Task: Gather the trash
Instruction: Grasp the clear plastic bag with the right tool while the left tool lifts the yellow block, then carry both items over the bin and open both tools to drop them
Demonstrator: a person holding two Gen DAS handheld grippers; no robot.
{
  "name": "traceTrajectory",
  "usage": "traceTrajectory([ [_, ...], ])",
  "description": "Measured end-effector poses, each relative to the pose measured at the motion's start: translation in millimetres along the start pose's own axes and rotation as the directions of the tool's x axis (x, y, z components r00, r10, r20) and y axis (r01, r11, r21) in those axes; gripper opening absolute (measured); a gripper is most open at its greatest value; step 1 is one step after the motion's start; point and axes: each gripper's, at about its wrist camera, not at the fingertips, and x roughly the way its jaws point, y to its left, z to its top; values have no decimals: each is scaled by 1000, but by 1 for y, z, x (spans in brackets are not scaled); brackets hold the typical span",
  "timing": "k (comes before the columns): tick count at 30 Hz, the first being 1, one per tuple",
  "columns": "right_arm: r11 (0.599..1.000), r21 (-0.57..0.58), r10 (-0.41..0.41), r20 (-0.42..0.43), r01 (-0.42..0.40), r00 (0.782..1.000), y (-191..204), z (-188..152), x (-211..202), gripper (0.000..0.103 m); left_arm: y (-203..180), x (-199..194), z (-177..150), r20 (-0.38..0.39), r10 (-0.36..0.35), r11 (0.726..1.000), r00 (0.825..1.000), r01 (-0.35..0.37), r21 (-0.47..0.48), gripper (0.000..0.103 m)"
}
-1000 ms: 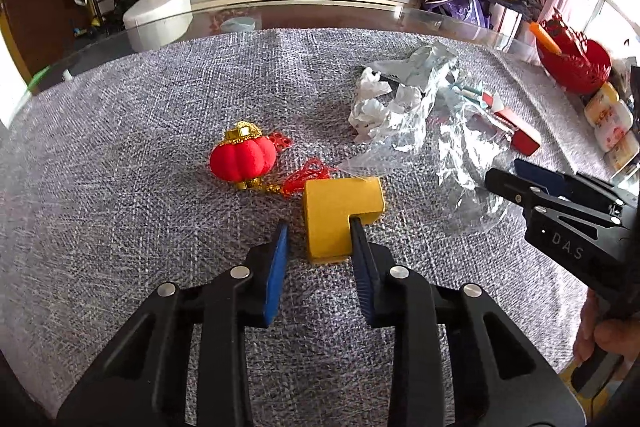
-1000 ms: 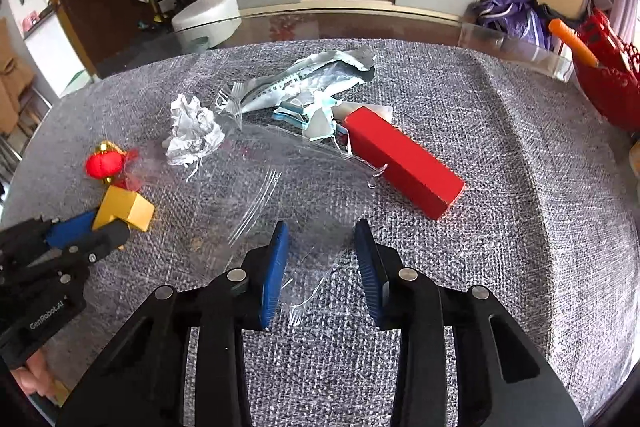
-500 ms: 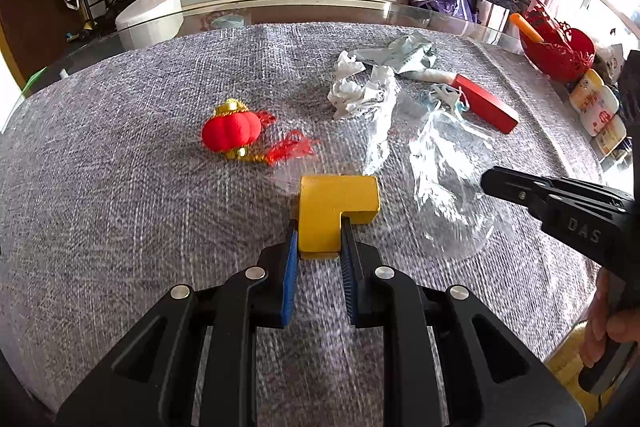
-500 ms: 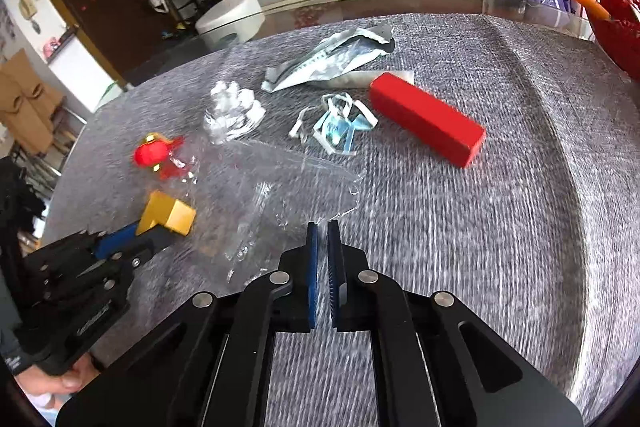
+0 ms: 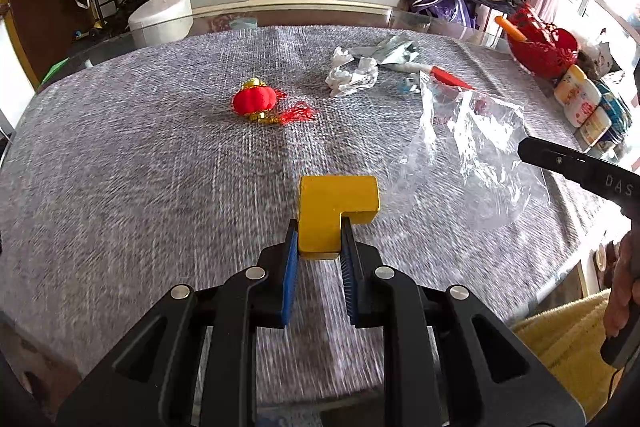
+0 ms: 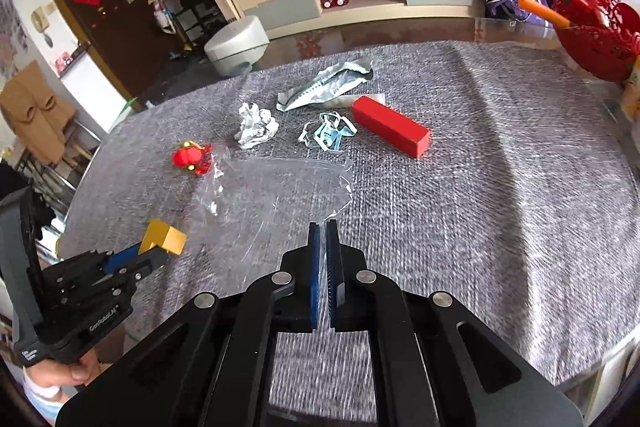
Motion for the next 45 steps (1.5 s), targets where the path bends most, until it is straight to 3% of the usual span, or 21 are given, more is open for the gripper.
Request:
traceTrajectory([
  [12, 1000, -16, 7, 3, -7, 1000, 8, -67, -64, 5, -31, -83, -66, 50, -23, 999, 998, 21, 49, 18],
  [22, 1000, -15, 7, -76, -9, 997, 12, -143, -73, 5, -49, -108, -134, 14, -52, 996, 999, 51, 72, 18],
  [30, 999, -31, -17, -149, 13, 989, 21, -185, -51, 5, -60, -91, -175, -51, -76, 994, 996, 79, 70, 18],
  [36, 998, -39, -51, -224, 43, 973, 22, -215, -21, 5, -62, -58, -200, -124, -93, 994, 988, 100, 47, 18],
  [45, 999, -7, -40, -314, 40, 948, 20, -231, 14, 5, -57, -15, -205, -201, -116, 993, 973, 118, -5, 18],
])
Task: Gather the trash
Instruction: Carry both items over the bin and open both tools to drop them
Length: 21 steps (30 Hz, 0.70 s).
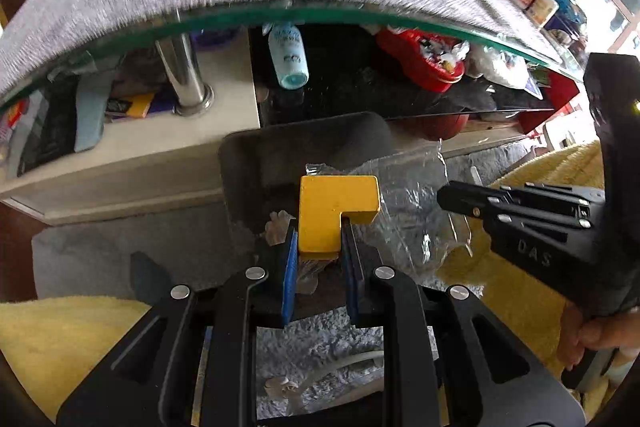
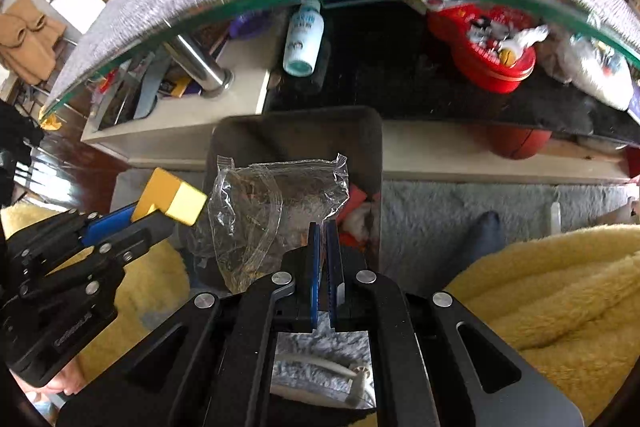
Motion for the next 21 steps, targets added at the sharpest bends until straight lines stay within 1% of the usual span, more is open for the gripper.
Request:
traceTrajectory([
  [4, 1000, -1, 8, -19, -8, 1000, 1, 3, 7, 5, 3, 18, 3, -48, -32, 999, 998, 32, -19, 18],
  [7, 1000, -6, 17, -34, -17, 999, 2, 6, 12, 6, 5, 26, 4, -71, -46, 999, 996, 44, -29, 18],
  [8, 1000, -6, 20, -37, -21, 999, 3, 7, 13, 8, 5, 27, 4, -75, -46, 999, 996, 44, -32, 18],
  [13, 999, -19, 34, -49, -35, 998, 6, 11, 19, 9, 10, 31, 11, -80, -52, 998, 995, 49, -46, 19],
  [14, 999, -19, 33, -51, -34, 998, 6, 12, 19, 11, 10, 31, 13, -78, -54, 998, 995, 50, -49, 20],
  [15, 999, -17, 37, -55, -38, 998, 5, 14, 20, 12, 11, 30, 14, -78, -54, 997, 996, 50, -50, 24],
  [16, 999, -13, 41, -59, -41, 997, 5, 15, 20, 13, 12, 29, 15, -75, -51, 998, 996, 47, -52, 27],
  [18, 999, -8, 37, -59, -38, 998, 3, 18, 21, 19, 14, 27, 17, -70, -44, 998, 997, 41, -56, 34],
  [19, 999, -6, 35, -58, -36, 998, 2, 19, 21, 28, 16, 26, 18, -68, -44, 997, 997, 40, -60, 35],
  [20, 999, -5, 34, -57, -35, 998, 1, 20, 21, 39, 18, 25, 19, -65, -41, 997, 997, 37, -65, 38],
  [21, 999, -4, 32, -55, -32, 998, 1, 21, 20, 43, 19, 24, 20, -62, -40, 997, 997, 35, -70, 41],
])
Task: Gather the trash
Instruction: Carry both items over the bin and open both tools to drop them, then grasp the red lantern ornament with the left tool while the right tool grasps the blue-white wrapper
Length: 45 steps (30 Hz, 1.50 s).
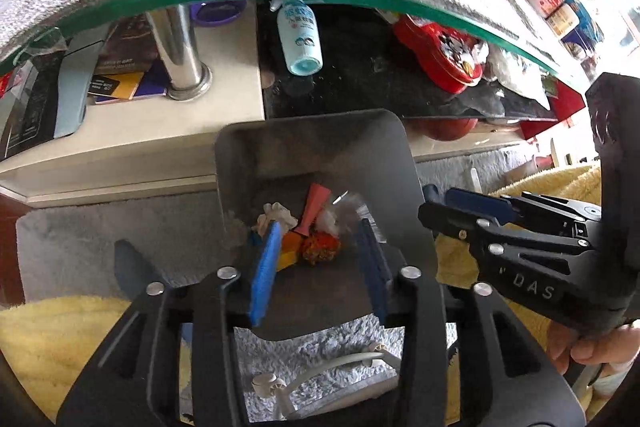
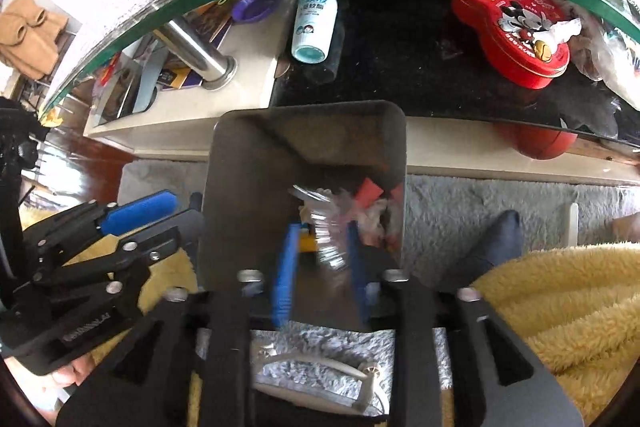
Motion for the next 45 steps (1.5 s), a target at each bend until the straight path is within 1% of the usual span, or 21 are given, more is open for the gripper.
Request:
traceTrajectory([
  [1, 1000, -2, -3, 1, 3, 1000, 0, 1, -1, 45, 2, -3, 2, 6, 3, 1000, 1000, -3, -6, 42],
  [3, 1000, -14, -7, 0, 7, 1000, 0, 3, -1, 50, 5, -8, 6, 18, 9, 1000, 1000, -9, -14, 49],
  [5, 999, -32, -18, 4, 18, 1000, 2, 3, -3, 66, 8, -15, 12, 34, 16, 1000, 999, -16, -17, 54],
  [8, 999, -46, -26, 9, 26, 1000, 5, 6, -7, 78, 8, -24, 20, 55, 28, 1000, 998, -27, -10, 64],
  [12, 998, -54, -31, 41, 33, 999, 6, 16, -23, 82, 5, -41, 30, 88, 37, 999, 995, -37, 3, 77],
  [13, 998, -54, -33, 54, 36, 998, 6, 19, -29, 83, 5, -48, 34, 104, 41, 999, 994, -42, 7, 79],
  [15, 997, -48, -49, 99, 54, 994, 2, 31, -45, 85, 5, -64, 46, 141, 55, 998, 988, -57, 9, 83],
  [17, 997, -33, -65, 149, 71, 987, -4, 47, -63, 88, 6, -75, 59, 171, 68, 997, 983, -71, 7, 85],
  [21, 997, 6, -82, 222, 83, 972, -17, 81, -89, 88, 15, -97, 92, 231, 102, 995, 968, -103, -7, 88],
  [24, 996, 28, -91, 271, 86, 958, -27, 112, -105, 88, 23, -105, 117, 256, 124, 992, 959, -123, -20, 88],
  [29, 996, 27, -85, 315, 81, 945, -31, 154, -114, 88, 35, -110, 154, 280, 159, 987, 947, -156, -33, 88],
  [32, 998, 26, -69, 321, 64, 944, -33, 178, -110, 88, 45, -105, 177, 282, 173, 985, 944, -166, -50, 88],
  [37, 999, 30, -21, 312, 12, 950, -32, 214, -89, 88, 60, -92, 213, 287, 193, 981, 938, -181, -70, 87],
  [42, 999, 44, -11, 302, -3, 953, -28, 241, -68, 88, 71, -73, 241, 277, 206, 978, 939, -187, -94, 87],
  [45, 999, 39, 1, 302, -14, 953, -24, 254, -59, 87, 76, -65, 252, 271, 214, 976, 938, -194, -100, 87],
])
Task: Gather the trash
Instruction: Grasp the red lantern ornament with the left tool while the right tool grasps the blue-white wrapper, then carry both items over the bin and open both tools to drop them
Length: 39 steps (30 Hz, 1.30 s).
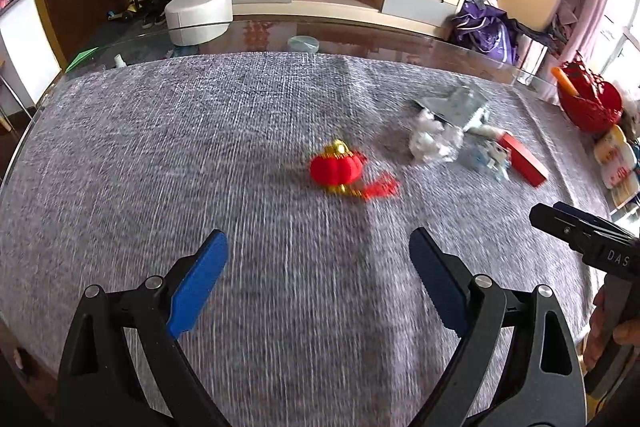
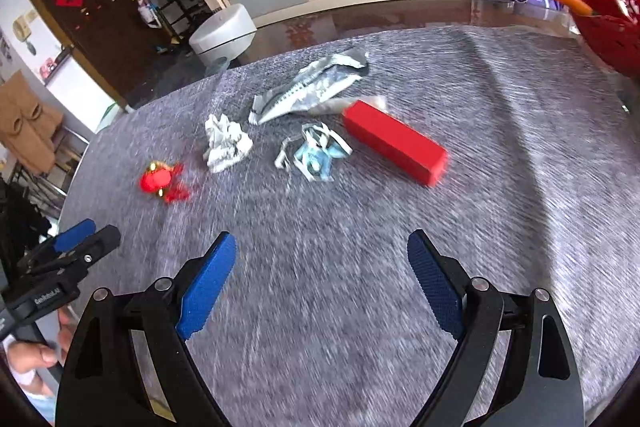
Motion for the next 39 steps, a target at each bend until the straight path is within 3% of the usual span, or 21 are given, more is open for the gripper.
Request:
traceTrajectory([
  [6, 1000, -22, -21, -17, 20, 1000, 8, 18, 27, 66, 1, 25, 16, -18, 6, 1000, 1000, -6, 13, 76],
  [16, 997, -50, -51, 17, 52, 999, 14, 32, 42, 63, -2, 59, 31, -51, -22, 1000, 998, 22, 4, 52],
  [21, 993, -78, -85, 35, 88, 996, 21, 38, 48, 41, -5, 64, 37, -42, -24, 1000, 999, 24, 12, 42],
  [23, 991, -90, -96, 39, 99, 995, 22, 38, 49, 27, -9, 65, 39, -42, -39, 999, 998, 40, 18, 35],
  [26, 992, -89, -91, 38, 94, 995, 22, 36, 48, 20, -12, 65, 39, -43, -26, 999, 999, 28, 31, 35],
  [33, 996, -71, -54, 37, 57, 998, 20, 25, 26, 18, -13, 46, 33, -31, -25, 999, 999, 26, 39, 35],
  [39, 997, -67, -36, 64, 40, 997, 24, 13, -20, 18, -25, -6, 22, 31, -32, 996, 999, 29, 82, 35],
])
